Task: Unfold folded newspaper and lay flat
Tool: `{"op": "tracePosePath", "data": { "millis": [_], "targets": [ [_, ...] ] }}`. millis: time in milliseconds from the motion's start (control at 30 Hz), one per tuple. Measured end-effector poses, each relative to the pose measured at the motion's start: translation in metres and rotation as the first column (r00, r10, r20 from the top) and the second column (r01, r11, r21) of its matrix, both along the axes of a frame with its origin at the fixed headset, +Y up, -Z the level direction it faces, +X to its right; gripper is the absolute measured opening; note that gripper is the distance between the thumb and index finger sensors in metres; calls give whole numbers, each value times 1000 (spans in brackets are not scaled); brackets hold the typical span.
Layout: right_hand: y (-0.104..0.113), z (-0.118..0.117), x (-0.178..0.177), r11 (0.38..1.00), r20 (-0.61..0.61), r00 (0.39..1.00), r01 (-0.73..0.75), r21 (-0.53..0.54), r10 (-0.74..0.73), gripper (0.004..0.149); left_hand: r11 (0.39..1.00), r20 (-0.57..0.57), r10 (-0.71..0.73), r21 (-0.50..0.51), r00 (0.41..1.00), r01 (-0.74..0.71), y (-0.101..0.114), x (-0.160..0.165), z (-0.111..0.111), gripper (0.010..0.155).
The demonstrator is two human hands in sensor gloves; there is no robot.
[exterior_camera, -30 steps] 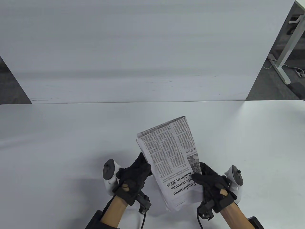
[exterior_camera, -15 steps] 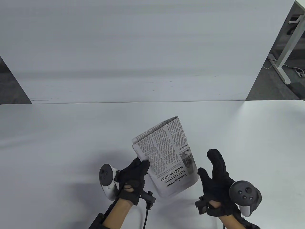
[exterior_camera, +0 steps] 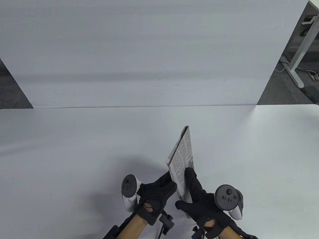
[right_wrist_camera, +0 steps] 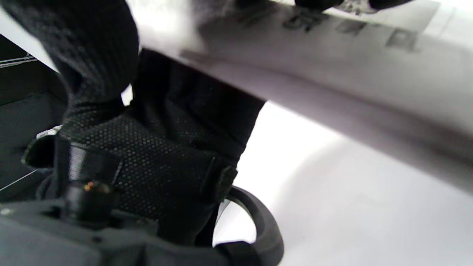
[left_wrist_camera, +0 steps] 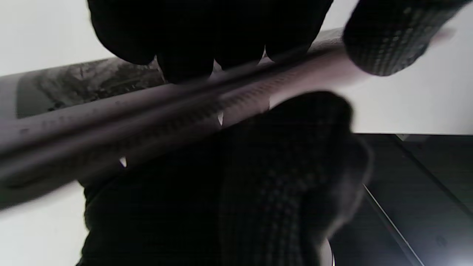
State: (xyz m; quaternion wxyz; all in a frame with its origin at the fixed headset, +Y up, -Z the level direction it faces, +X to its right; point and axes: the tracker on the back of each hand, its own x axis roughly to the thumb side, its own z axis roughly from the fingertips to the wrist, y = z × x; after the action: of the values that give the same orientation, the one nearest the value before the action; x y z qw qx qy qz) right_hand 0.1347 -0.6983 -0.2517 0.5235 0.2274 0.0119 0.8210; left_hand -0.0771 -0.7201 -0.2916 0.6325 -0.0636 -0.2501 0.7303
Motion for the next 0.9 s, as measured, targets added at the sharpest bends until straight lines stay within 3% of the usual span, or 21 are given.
{"op": "tracePosePath", "data": {
  "millis": [133,367,533,633,733,900],
  "targets": [
    [1,1,1,1000,29,1000,-4,16,3,99,1000,1,-5,2,1000,5,2,2,2,63],
    [-2,-2,4,997,12,998,65,-28,-65,79,999,-18,-38,16,999,39,1,-1,0,61],
    [-2,-1,4,995,1,996,93,-40,-93,69,994,-95,-91,51,991,96,5,-3,3,66],
    [-2,-1,1,999,-29,999,36,-23,-36,70,980,-152,-155,102,976,171,8,-2,7,72],
    [-4,-1,0,998,-58,997,47,-49,-50,70,978,-193,-164,95,967,184,9,-2,9,64],
    [-5,-4,4,986,-66,988,136,-98,-143,67,998,-175,-64,13,982,67,2,-10,1,48]
  ]
}}
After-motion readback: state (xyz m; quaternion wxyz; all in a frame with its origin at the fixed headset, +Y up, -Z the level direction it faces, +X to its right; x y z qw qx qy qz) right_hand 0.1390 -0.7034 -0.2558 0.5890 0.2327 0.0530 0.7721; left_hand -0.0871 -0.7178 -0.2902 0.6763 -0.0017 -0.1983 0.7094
